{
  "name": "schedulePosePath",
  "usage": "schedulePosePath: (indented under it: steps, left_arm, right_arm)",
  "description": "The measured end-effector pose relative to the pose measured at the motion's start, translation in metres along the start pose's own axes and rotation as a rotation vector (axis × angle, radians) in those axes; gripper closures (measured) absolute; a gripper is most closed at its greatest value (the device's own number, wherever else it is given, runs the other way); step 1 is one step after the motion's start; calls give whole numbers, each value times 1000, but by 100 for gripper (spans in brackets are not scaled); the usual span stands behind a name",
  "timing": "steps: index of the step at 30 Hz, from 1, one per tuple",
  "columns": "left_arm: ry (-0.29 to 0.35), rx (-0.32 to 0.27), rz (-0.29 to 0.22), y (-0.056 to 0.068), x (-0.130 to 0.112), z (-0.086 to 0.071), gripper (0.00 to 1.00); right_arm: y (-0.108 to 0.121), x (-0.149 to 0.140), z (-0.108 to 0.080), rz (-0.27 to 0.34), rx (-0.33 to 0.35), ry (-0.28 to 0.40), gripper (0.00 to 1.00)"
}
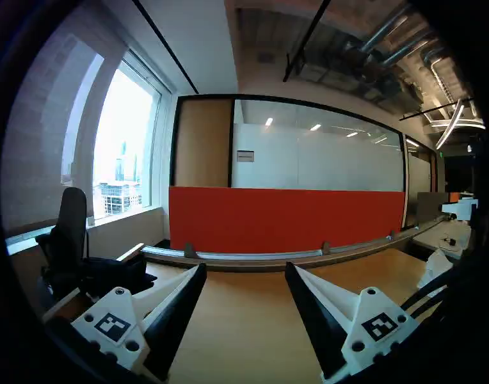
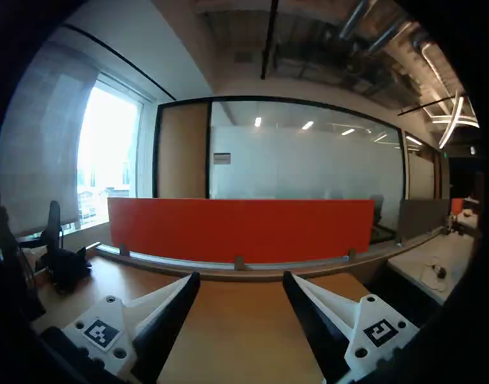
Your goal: Fold towel
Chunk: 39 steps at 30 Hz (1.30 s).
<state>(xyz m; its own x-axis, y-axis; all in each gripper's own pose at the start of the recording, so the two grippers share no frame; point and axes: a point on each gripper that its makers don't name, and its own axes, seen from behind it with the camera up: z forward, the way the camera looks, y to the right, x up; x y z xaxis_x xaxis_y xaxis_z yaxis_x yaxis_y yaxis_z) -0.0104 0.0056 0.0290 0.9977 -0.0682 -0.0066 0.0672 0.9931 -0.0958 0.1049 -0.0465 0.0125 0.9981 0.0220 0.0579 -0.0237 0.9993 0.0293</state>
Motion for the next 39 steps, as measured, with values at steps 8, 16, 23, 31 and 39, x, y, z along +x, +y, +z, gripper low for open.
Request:
schedulePosePath:
  steps: [8, 16, 23, 31, 39]
  left_arm:
    - [3, 23, 30, -14, -31, 1, 10]
    - [22, 28, 44, -17, -60, -1, 10]
    - [26, 41, 36, -20, -87, -1, 10]
    - [20, 54, 11, -21, -119, -1, 10]
    - [14, 54, 22, -12, -142, -2, 10]
  right_arm:
    - [-12, -14, -6, -26, 1, -7, 0]
    - [-18, -26, -7, -12, -8, -6, 0]
    - [-19, -43, -6, 0, -20, -10, 0]
    - [-21, -66, 0, -9, -25, -20, 0]
    - [-20, -84, 5, -8, -22, -15, 0]
